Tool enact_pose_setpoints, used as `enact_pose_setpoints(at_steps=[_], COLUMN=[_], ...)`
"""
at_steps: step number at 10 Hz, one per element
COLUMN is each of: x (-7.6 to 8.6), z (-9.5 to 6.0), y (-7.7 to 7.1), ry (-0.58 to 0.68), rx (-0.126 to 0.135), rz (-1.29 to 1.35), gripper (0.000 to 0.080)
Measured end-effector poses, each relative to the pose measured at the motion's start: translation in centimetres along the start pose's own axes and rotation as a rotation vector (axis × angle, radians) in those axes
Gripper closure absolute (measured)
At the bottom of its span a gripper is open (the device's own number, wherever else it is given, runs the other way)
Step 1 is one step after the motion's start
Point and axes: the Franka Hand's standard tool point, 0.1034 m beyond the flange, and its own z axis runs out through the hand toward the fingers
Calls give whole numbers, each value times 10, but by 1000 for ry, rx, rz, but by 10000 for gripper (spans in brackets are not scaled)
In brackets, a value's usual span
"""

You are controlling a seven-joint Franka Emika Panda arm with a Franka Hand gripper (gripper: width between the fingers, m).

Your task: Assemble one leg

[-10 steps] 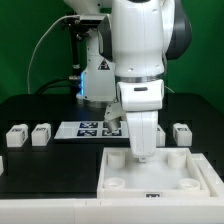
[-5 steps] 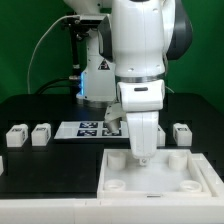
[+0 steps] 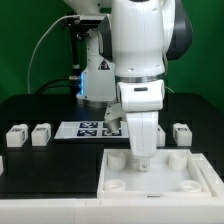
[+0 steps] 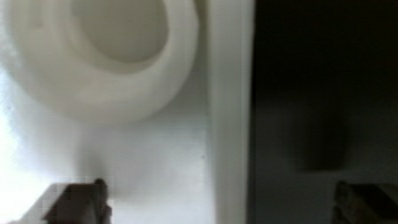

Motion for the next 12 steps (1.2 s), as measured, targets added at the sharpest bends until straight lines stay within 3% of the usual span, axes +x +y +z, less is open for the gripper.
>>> enact_pose_setpoints(at_steps=[1,4,6,10,12], x=[2,13,15,15,12], z=[-3,-40,-56,-53,-47], y=[-1,-10,-19,-20,-26], ry=[-2,-20,-27,-23,10], rx=[4,-13,-21,-19,-28], rz=[17,71,163,468,783], gripper=[156,150,150,150,150])
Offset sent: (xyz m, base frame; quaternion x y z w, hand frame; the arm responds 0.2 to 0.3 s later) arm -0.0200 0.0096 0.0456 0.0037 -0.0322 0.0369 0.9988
